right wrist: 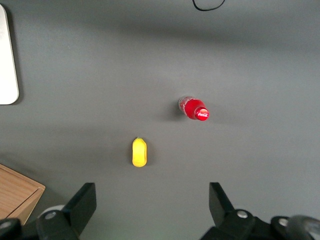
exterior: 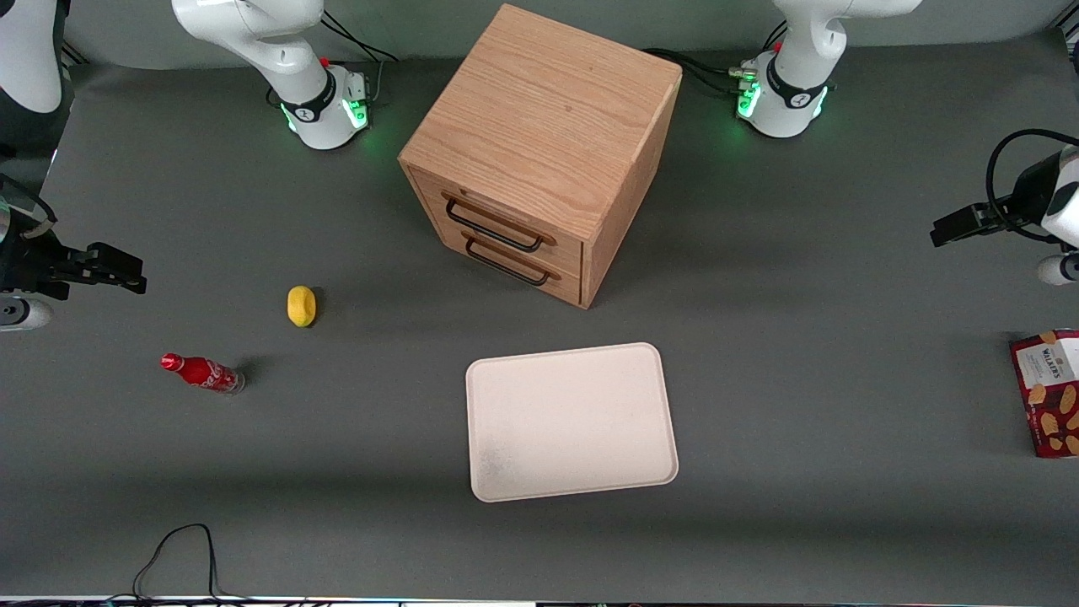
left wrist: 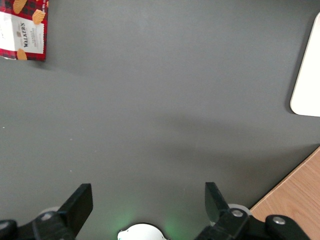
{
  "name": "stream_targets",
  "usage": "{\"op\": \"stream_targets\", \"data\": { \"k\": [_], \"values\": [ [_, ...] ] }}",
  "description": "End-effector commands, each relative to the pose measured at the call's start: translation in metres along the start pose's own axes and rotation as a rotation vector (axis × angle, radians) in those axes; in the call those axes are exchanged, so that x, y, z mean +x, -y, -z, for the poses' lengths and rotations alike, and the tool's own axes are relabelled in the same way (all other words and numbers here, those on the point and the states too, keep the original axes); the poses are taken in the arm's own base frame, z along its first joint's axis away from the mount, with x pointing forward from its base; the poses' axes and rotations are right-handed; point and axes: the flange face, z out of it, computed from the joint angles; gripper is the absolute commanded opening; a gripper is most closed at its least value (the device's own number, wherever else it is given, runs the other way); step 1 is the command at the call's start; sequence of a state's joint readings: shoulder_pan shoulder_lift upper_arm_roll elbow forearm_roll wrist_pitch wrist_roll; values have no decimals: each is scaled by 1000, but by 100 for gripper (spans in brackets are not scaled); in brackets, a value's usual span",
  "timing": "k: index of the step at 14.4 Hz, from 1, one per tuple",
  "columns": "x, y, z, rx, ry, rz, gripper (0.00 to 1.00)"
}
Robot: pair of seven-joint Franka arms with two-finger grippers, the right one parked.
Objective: Place red cookie box on tray
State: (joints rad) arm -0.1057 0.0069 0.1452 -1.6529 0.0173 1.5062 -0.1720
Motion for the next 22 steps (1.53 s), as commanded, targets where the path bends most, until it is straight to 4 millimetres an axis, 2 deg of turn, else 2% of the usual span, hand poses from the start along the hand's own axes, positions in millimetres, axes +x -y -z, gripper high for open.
{"op": "stream_targets", "data": {
  "k": [1,4,6,9,10,12,15,17,18,22],
  "values": [
    [5,9,0,13,13,9,100],
    [21,55,-8,4,29,-6,100],
    [35,101,-11,-5,29,-29,100],
    [54,190,-19,-11,30,-107,100],
    [62,226,-23,1,29,-136,100],
    [80,281,-36,-1,38,-220,100],
    [102,361,-55,14,12,-240,100],
    [110,390,-67,25,3,-217,100],
    [106,401,-74,4,14,-203,99],
    [115,380,-80,-4,36,-230,99]
  ]
}}
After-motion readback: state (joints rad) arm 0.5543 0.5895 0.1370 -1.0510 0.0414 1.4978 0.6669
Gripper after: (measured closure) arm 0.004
